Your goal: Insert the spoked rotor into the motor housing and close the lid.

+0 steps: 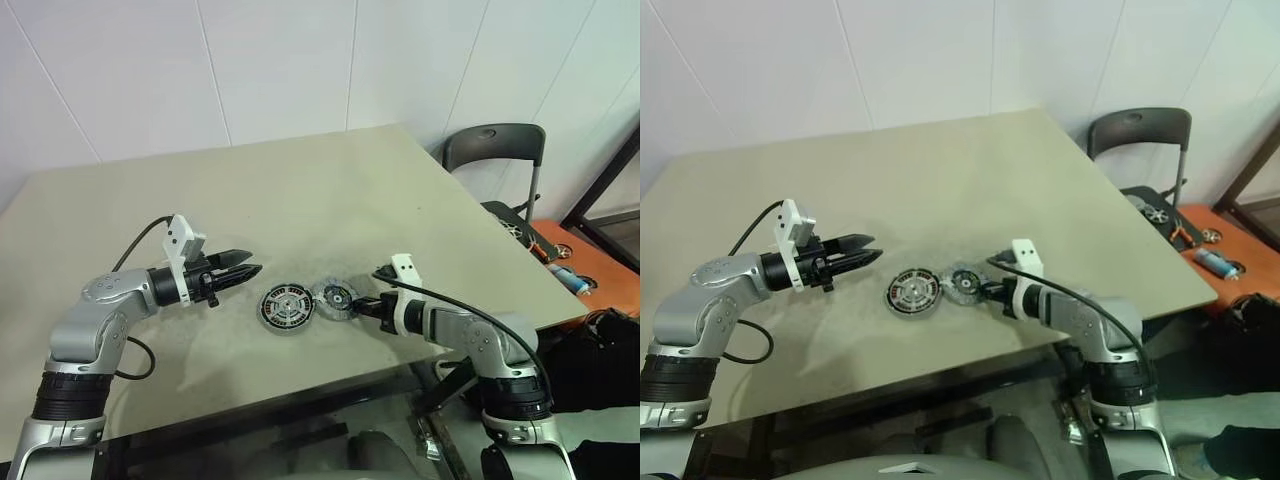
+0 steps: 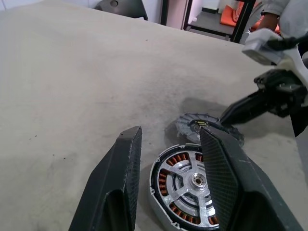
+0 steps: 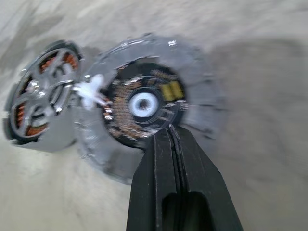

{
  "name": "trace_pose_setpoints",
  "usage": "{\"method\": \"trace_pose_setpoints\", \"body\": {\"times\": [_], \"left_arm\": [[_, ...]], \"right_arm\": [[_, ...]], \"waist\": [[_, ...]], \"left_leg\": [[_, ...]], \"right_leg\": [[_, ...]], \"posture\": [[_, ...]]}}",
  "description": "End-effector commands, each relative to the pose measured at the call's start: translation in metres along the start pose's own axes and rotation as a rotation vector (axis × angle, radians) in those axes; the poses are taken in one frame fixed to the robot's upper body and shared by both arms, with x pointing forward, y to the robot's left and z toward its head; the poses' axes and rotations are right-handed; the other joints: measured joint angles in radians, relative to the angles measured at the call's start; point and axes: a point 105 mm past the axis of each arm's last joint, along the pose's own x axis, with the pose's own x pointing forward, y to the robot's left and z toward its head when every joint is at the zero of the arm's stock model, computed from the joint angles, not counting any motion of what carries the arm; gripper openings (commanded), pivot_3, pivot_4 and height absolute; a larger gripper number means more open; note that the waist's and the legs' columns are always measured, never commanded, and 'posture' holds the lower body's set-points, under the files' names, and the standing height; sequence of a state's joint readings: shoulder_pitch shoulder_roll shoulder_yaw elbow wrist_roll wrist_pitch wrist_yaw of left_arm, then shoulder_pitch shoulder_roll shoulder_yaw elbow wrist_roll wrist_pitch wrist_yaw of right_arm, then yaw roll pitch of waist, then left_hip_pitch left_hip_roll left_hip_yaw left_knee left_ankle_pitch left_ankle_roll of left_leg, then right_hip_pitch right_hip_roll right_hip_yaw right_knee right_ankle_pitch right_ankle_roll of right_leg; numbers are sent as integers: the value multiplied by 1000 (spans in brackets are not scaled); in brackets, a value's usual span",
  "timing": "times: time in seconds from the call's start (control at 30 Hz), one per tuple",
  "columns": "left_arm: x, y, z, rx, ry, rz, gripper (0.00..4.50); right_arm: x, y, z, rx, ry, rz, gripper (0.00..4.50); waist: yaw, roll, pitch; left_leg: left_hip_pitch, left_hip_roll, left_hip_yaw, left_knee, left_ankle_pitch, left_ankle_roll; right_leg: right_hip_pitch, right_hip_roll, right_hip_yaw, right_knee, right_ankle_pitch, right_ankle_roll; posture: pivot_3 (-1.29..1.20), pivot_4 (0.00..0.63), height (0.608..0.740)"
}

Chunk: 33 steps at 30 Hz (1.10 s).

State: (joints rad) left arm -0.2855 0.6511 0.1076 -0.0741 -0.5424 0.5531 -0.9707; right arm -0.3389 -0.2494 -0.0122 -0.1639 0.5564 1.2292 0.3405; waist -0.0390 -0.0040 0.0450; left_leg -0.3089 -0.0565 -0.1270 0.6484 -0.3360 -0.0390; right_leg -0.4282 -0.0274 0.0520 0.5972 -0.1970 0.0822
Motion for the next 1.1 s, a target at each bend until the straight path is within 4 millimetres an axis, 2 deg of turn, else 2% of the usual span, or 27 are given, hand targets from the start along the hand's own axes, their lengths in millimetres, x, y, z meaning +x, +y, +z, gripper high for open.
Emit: {"method": "trace_pose_setpoints", "body": {"times": [0.03, 0.13, 0.3, 0.47, 0.57, 0.73, 1.1], "left_arm": [[-5, 1, 13, 39, -37, 16, 2043], [-7, 2, 13, 39, -36, 23, 2043], [-9, 1, 12, 37, -32, 24, 2043], [-5, 0, 12, 36, -31, 4, 2043], [-2, 1, 13, 38, -32, 0, 2043], [-2, 1, 14, 43, -33, -3, 2043], [-3, 0, 14, 44, -36, 7, 2043]], "right_arm": [[2, -4, 2, 11, -18, -14, 15], [-2, -13, 2, 36, -37, -28, 15], [-33, -18, 26, 52, -157, 52, 15], [-42, -42, 10, -41, -75, -40, 15], [-34, -47, -2, -60, -21, -74, 15], [-18, -37, -16, -60, 4, -53, 15], [5, -15, -6, -67, -30, 17, 15]], "waist": [[0, 0, 0], [1, 0, 0], [5, 0, 0], [8, 0, 0], [-2, 0, 0], [-6, -3, -2], [-5, -3, -2]], "left_leg": [[0, 0, 0, 0, 0, 0], [0, 0, 0, 0, 0, 0], [0, 0, 0, 1, 0, 0], [0, 0, 1, 0, 0, 1], [1, 0, 2, 0, 0, 1], [4, 0, 3, 1, 0, 1], [5, 1, 3, 1, 0, 1]], "right_leg": [[0, 0, 0, 0, 0, 0], [0, 0, 0, 0, 1, -2], [0, 0, 0, 0, 1, -1], [1, 0, 0, -1, 0, 1], [1, 1, 0, 0, 0, 1], [4, 2, 1, 1, 0, 1], [4, 2, 1, 2, 0, 1]], "posture": [[0, 0, 740], [0, 0, 740], [0, 0, 740], [0, 0, 740], [0, 0, 740], [0, 0, 740], [0, 0, 740]]}}
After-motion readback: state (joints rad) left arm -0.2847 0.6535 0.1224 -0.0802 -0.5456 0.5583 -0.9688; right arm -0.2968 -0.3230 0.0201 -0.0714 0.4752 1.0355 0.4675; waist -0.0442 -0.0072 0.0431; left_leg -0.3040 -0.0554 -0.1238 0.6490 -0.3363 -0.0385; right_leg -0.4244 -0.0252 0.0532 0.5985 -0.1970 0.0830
